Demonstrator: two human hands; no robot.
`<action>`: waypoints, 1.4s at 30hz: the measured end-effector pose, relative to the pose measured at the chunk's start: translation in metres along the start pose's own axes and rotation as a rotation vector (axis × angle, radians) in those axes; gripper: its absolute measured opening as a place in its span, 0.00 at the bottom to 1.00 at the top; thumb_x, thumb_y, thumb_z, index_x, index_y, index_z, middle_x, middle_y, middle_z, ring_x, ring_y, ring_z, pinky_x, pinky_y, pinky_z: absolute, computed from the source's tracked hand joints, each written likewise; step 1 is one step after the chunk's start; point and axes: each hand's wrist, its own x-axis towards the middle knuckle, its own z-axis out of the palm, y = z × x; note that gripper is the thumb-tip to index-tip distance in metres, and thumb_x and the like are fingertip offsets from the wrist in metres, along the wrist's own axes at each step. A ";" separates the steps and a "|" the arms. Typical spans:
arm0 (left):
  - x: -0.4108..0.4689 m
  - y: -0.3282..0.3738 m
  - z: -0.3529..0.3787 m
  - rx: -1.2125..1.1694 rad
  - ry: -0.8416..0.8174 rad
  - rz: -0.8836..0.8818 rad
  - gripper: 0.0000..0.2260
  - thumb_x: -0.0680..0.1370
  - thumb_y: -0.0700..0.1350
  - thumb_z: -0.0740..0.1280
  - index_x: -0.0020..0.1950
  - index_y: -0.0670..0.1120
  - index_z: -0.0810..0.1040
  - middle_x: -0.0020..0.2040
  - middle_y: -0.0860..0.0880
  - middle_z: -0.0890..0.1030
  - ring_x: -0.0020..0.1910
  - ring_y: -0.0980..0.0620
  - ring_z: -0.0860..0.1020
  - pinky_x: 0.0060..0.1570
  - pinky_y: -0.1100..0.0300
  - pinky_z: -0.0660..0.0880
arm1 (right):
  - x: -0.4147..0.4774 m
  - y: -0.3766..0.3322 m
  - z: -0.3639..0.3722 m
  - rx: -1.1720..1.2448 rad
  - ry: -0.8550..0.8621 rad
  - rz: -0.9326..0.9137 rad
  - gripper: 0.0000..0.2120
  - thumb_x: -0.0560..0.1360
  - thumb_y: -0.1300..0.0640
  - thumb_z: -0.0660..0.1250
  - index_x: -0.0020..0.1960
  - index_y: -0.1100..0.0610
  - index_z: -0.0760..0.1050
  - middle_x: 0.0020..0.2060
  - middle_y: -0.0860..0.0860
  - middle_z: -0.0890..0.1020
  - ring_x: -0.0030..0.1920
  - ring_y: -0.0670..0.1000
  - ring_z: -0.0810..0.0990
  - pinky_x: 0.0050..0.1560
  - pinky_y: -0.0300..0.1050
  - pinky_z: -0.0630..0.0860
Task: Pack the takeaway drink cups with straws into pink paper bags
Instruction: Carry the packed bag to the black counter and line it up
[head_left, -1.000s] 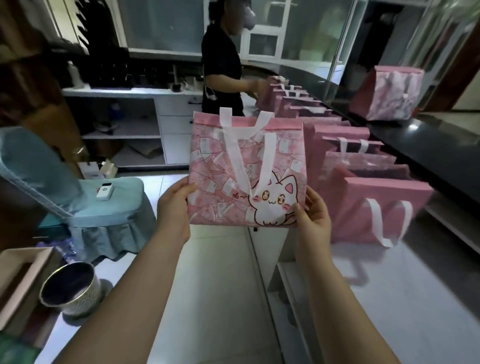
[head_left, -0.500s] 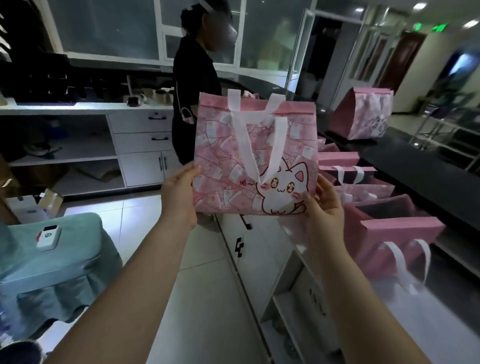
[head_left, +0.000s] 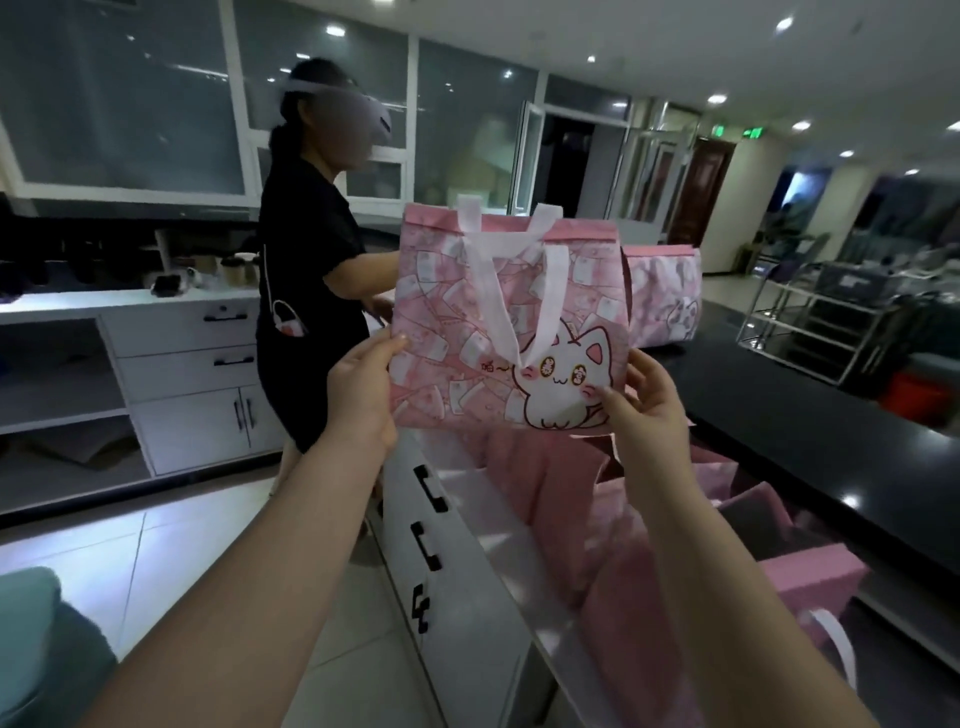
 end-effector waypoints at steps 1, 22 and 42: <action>0.012 -0.001 0.012 -0.003 -0.014 0.010 0.09 0.75 0.38 0.70 0.55 0.45 0.84 0.46 0.44 0.86 0.44 0.46 0.85 0.38 0.54 0.81 | 0.015 -0.001 -0.003 0.004 0.003 -0.001 0.22 0.73 0.69 0.70 0.63 0.52 0.74 0.53 0.45 0.83 0.55 0.50 0.82 0.50 0.50 0.82; 0.235 -0.081 0.098 0.030 -0.212 -0.066 0.07 0.74 0.38 0.71 0.51 0.44 0.84 0.45 0.43 0.86 0.45 0.45 0.85 0.41 0.52 0.81 | 0.190 0.099 0.035 0.038 0.349 -0.092 0.19 0.75 0.67 0.68 0.59 0.47 0.73 0.53 0.48 0.81 0.52 0.46 0.83 0.44 0.39 0.80; 0.430 -0.119 0.224 -0.056 -0.519 -0.328 0.05 0.74 0.45 0.74 0.39 0.55 0.85 0.46 0.50 0.86 0.48 0.48 0.84 0.45 0.47 0.82 | 0.365 0.154 0.132 -0.731 0.370 -0.048 0.40 0.71 0.56 0.75 0.75 0.41 0.58 0.74 0.45 0.61 0.72 0.46 0.61 0.71 0.51 0.63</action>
